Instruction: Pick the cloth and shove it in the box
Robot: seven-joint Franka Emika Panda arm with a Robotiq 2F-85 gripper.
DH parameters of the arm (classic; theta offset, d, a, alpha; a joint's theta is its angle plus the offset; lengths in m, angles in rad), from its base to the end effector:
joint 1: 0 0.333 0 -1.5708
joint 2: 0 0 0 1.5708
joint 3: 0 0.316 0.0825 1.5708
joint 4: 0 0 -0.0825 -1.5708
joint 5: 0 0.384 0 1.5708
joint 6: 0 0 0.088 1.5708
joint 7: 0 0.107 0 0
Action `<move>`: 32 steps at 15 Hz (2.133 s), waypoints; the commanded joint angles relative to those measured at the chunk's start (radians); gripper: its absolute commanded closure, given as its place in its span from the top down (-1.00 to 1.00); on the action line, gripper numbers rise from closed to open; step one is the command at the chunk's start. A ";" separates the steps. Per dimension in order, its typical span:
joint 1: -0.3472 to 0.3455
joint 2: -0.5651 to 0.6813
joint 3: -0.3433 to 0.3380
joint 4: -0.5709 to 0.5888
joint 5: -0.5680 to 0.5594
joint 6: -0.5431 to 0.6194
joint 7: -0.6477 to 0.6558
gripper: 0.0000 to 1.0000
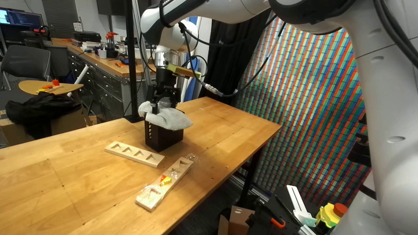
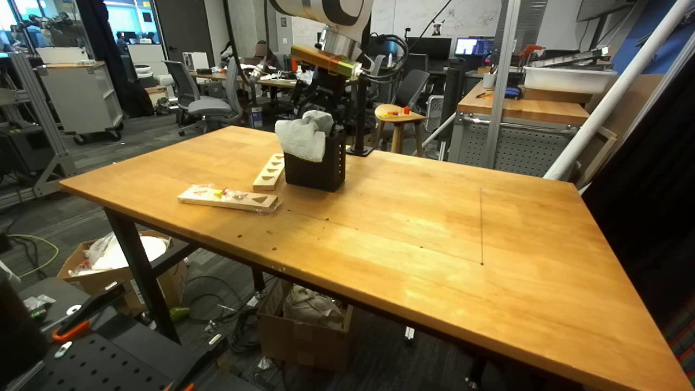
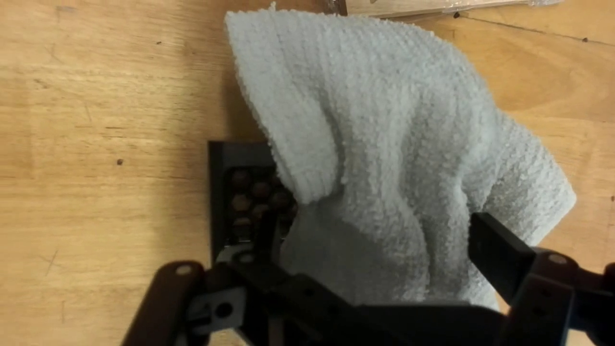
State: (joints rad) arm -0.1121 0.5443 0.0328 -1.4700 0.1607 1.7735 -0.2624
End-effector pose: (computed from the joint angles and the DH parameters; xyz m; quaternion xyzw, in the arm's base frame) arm 0.6756 -0.0432 0.3469 -0.9871 -0.0637 0.1035 0.1039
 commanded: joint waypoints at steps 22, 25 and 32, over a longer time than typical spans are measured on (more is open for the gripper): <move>0.076 -0.085 -0.010 0.023 -0.089 0.007 0.075 -0.99; 0.075 -0.069 -0.011 0.030 -0.091 0.003 0.068 -0.99; 0.058 -0.010 -0.008 0.045 -0.078 -0.002 0.038 -0.99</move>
State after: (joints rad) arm -0.0456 0.4997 0.0219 -1.4614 0.0873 1.7766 -0.2027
